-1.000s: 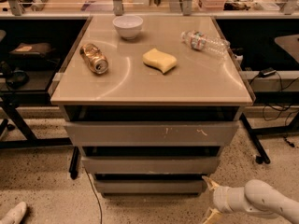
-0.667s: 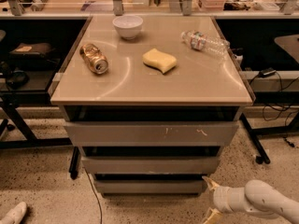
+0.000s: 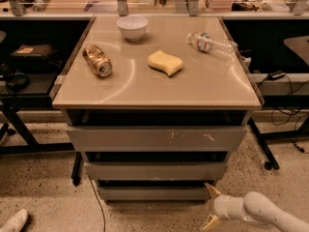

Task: Open bottom drawer

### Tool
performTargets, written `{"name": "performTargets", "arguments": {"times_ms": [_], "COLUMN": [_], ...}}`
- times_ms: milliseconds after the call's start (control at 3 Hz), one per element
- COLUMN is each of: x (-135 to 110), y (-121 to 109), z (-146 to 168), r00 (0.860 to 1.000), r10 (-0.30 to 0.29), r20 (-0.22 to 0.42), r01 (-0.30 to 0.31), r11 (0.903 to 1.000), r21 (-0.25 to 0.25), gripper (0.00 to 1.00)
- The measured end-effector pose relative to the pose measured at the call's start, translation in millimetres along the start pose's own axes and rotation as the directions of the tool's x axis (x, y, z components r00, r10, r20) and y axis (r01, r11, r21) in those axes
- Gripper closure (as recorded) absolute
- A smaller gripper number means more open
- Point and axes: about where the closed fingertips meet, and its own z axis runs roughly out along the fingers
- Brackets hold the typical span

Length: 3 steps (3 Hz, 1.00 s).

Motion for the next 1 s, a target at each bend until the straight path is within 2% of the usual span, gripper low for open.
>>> {"name": "performTargets", "arguments": {"times_ms": [333, 667, 1000], "x": [21.5, 30.7, 30.7], "y": [-13.4, -27.8, -27.8], "z": [25.0, 41.6, 41.8], "r00": [0.999, 0.997, 0.997], "r10": [-0.026, -0.054, -0.054], "r20": [0.03, 0.047, 0.047], "r01": [0.025, 0.051, 0.051], "r11": [0.9993, 0.997, 0.997], "r21": [0.028, 0.058, 0.057], "gripper": [0.0, 0.0, 0.0]}}
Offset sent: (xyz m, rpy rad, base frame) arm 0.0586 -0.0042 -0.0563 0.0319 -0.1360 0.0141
